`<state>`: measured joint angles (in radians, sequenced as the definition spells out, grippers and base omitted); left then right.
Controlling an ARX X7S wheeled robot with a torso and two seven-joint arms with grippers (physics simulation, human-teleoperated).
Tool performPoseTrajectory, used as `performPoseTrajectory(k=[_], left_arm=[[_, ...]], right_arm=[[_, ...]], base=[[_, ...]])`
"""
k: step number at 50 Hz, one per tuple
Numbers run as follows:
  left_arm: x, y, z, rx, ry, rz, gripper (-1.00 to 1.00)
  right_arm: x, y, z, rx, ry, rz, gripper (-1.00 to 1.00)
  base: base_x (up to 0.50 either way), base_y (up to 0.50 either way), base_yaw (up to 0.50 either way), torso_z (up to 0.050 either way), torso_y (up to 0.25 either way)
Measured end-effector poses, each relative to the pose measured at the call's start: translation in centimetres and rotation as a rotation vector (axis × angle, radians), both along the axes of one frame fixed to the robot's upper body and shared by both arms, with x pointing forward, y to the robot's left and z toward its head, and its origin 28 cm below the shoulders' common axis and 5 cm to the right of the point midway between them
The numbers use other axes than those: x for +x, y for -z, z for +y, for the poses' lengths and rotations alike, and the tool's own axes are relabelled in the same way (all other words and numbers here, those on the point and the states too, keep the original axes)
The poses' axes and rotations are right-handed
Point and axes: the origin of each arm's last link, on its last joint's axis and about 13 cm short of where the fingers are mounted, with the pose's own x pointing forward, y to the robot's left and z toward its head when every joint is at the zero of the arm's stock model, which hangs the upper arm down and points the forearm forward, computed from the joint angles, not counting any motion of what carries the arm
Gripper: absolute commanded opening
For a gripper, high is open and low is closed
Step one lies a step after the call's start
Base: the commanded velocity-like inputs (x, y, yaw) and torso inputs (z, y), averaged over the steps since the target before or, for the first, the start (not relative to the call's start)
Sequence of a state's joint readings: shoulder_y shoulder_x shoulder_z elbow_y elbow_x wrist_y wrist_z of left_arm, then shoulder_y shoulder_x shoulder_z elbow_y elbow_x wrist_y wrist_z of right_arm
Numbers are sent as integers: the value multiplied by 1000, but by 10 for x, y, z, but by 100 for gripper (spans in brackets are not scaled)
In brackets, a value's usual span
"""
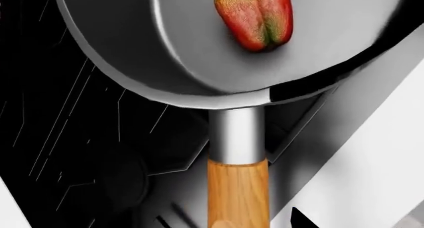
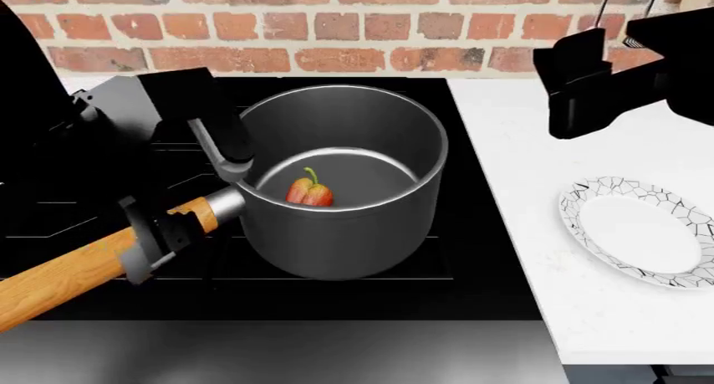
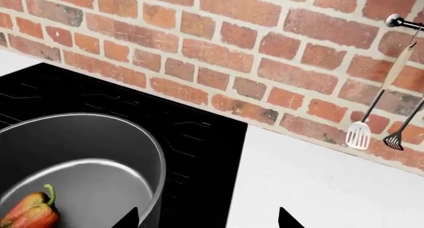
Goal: Pick up the pan and dump the vegetables in it onto the plate. Then return the pan to the stove.
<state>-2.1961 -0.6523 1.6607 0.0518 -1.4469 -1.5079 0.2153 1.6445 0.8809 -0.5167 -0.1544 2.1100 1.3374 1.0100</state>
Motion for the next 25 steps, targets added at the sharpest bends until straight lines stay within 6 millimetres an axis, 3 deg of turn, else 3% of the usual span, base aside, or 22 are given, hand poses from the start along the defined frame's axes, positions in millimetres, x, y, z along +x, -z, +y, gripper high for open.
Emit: performPoseTrajectory(k=[22, 23, 25], left_arm=[[13, 31, 4, -34, -33, 122, 100], [13, 33, 4, -34, -35, 128, -100], [12, 35, 4, -35, -41, 141, -100]], right_arm=[[1, -1, 0, 3, -2, -3, 100], [1, -1, 0, 3, -2, -3, 100], [1, -1, 0, 3, -2, -4, 100]], base=[[0, 0, 0, 0, 0], [0, 0, 0, 0, 0], [0, 0, 0, 0, 0]])
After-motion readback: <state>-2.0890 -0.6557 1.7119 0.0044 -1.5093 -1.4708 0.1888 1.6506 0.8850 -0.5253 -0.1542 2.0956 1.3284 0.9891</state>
